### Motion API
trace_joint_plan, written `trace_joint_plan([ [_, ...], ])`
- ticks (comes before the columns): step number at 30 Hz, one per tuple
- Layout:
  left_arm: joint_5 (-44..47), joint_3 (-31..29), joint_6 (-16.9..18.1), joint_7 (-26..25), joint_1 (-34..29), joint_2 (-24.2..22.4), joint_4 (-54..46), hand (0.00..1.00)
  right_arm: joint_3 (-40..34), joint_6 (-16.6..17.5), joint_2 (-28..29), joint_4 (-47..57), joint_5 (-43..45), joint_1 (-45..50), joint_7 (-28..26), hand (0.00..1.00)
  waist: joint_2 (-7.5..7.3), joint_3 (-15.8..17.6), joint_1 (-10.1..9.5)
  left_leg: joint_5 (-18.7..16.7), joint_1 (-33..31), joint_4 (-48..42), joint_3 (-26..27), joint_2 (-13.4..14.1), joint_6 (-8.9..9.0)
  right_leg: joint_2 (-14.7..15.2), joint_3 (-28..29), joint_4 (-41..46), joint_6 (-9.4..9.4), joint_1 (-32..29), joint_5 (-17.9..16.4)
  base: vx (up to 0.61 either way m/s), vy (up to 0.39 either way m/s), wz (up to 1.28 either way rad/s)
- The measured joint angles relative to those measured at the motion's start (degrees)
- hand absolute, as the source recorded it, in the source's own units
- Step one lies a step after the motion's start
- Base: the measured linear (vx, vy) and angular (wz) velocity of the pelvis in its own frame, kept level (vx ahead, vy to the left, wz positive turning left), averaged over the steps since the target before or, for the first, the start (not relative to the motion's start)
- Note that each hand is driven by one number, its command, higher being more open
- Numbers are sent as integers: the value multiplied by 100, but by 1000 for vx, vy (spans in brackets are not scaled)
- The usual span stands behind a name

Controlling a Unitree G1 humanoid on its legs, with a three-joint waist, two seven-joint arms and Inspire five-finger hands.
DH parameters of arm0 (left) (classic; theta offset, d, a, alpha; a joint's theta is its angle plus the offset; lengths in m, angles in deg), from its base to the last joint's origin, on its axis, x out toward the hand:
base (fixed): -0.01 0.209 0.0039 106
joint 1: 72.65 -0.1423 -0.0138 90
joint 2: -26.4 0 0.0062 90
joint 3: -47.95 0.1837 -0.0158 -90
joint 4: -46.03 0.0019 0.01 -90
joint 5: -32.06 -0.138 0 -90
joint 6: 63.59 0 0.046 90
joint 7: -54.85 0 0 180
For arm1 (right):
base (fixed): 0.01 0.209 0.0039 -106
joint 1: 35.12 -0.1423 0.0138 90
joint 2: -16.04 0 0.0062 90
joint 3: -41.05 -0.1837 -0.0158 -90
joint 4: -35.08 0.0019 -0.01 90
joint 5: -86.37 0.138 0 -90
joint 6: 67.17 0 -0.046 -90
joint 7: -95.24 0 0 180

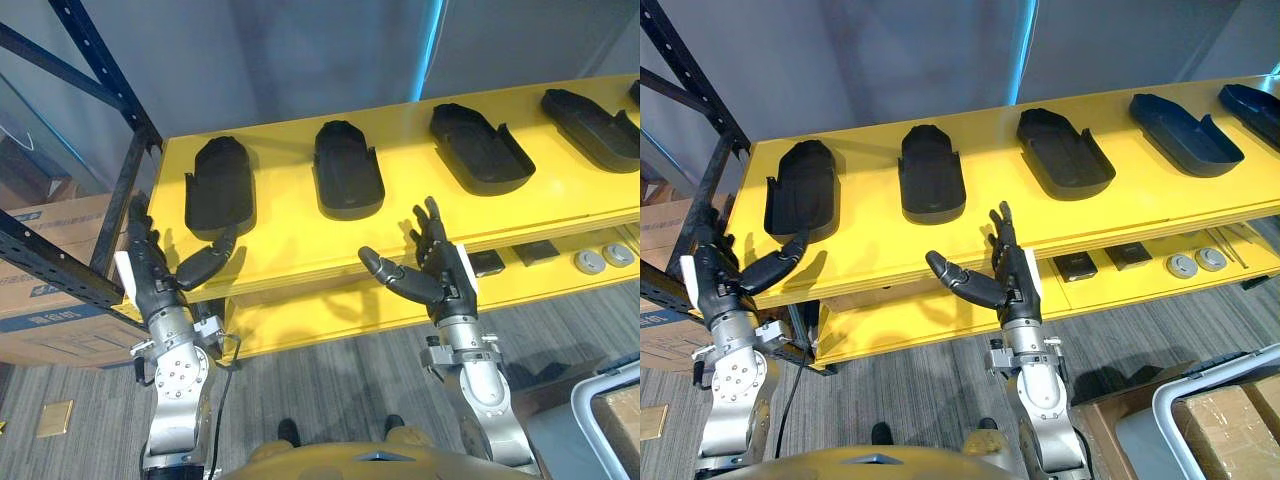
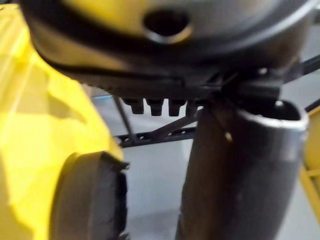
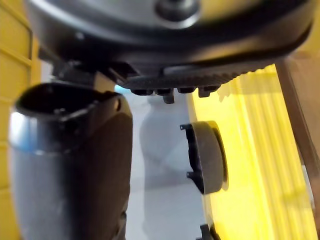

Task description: Walk over and take three plastic housings, then place them on the shelf

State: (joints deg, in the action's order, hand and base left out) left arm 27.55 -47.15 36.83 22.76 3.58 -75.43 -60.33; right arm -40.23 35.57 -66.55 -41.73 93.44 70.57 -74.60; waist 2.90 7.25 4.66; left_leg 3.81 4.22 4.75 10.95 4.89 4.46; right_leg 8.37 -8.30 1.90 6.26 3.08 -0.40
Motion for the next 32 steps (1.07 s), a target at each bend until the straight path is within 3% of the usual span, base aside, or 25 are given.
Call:
trace_joint_plan([
  [2, -420, 11, 187, -541, -1, -2, 0, 100, -161, 5, 9, -110, -332, -88, 495, 100, 6, -1, 2, 6, -16, 0, -24, -2, -7, 2, -28, 0, 0, 2, -2, -7, 0, 7],
  [6, -819, 167, 232, -1282, -17, -27, 157, 100, -554, -14, 76, -650, -1195, -185, 1500, 100, 9, -3, -7, 33, -87, 1, -84, -5, -14, 2, -93, -8, -2, -16, -3, -16, -1, 11],
  [8, -1295, 252, 257, -1835, -53, -101, 714, 100, -858, -188, 188, -1154, -1776, -191, 2447, 100, 19, -4, -30, 37, -101, 3, -117, -3, -14, -1, -109, -15, -3, -15, -4, -6, -3, 6],
  [11, -1685, 317, 266, -2351, -276, -202, 1296, 100, -1468, -246, 402, -1610, -1811, -126, 3405, 100, 24, -3, -15, 39, -183, 3, -115, -4, -15, -2, -105, -23, 1, -92, 1, 0, 0, 0],
  [15, -1833, 267, 311, -2657, -508, -202, 1970, 100, -2254, -247, 479, -1913, -1796, 27, 4378, 100, 22, 2, 17, 32, -187, 2, -93, 1, -8, -8, -88, -30, 3, -101, 2, 0, 0, 0],
  [18, -1766, 304, 468, -2379, -610, -139, 2592, 100, -2697, -218, 476, -2600, -1560, 116, 4766, 100, -11, 7, 16, 34, -174, 3, -65, 41, 1, -47, -80, -17, -6, -100, -2, -16, -9, -2],
  [25, -832, 923, 593, -1627, -826, -165, 3692, 100, -2860, -127, 712, -4524, -17, 60, 4508, 100, -15, -1, -29, 37, -127, 7, -84, 72, 17, -67, -139, 7, -32, -53, -27, -10, -2, 0],
  [27, 14, 854, 579, -1600, -818, -243, 4285, 100, -2923, -113, 955, -5194, 462, 84, 3979, 100, -77, -15, -76, 30, -35, 10, -134, 71, 25, -63, -196, 4, -26, 60, -55, -9, -2, 8],
  [32, 726, 232, 570, -1413, -849, -364, 5149, 100, -2871, -308, 1172, -6236, 683, 127, 2887, 100, -179, -71, -308, -19, 33, 31, -208, 57, 71, -41, -313, -25, -34, 198, -130, -24, 0, 10],
])
